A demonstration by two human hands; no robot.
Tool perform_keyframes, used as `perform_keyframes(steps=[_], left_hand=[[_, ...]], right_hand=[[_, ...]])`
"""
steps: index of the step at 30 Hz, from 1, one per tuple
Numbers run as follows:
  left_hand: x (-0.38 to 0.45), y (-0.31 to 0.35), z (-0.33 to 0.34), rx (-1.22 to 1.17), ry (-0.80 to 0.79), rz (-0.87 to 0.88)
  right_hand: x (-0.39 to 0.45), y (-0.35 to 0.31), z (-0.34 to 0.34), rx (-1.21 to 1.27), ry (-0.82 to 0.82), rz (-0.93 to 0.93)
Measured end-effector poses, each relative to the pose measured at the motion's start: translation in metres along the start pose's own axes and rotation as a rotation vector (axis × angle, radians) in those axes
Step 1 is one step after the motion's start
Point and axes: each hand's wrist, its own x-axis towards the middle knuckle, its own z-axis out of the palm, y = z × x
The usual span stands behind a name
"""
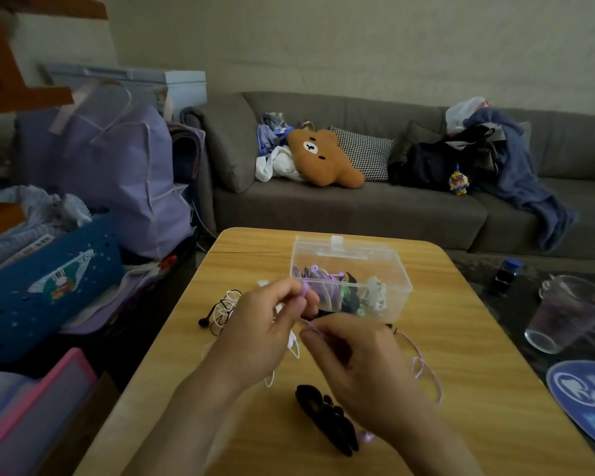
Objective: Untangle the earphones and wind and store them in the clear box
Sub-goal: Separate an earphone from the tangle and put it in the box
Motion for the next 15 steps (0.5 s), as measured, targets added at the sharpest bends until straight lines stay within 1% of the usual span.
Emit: perform_keyframes(steps=[3,6,8,13,15], left_hand=[[-0.001,0.0,-0.001,0.055,-0.125,-0.024],[-0.003,0.003,0.001,-0.046,-0.331,-0.146],[-0.005,0.006,0.004,-0.12,-0.428,-0.211],[-0.005,0.009,0.004,-0.35,-0.523,-0.345],[-0.005,0.009,0.002,-0.412,-0.562,-0.366]], right_hand=[[0.0,0.008,-0.017,0.068,0.067,0.019],[-0.002,0.015,-0.033,0.022,0.152,0.027],[-0.003,0.017,-0.039,-0.025,0.177,0.042],[-0.004,0.016,-0.042,0.063,0.171,0.049],[-0.004,0.014,-0.041,0.089,0.171,0.044]])
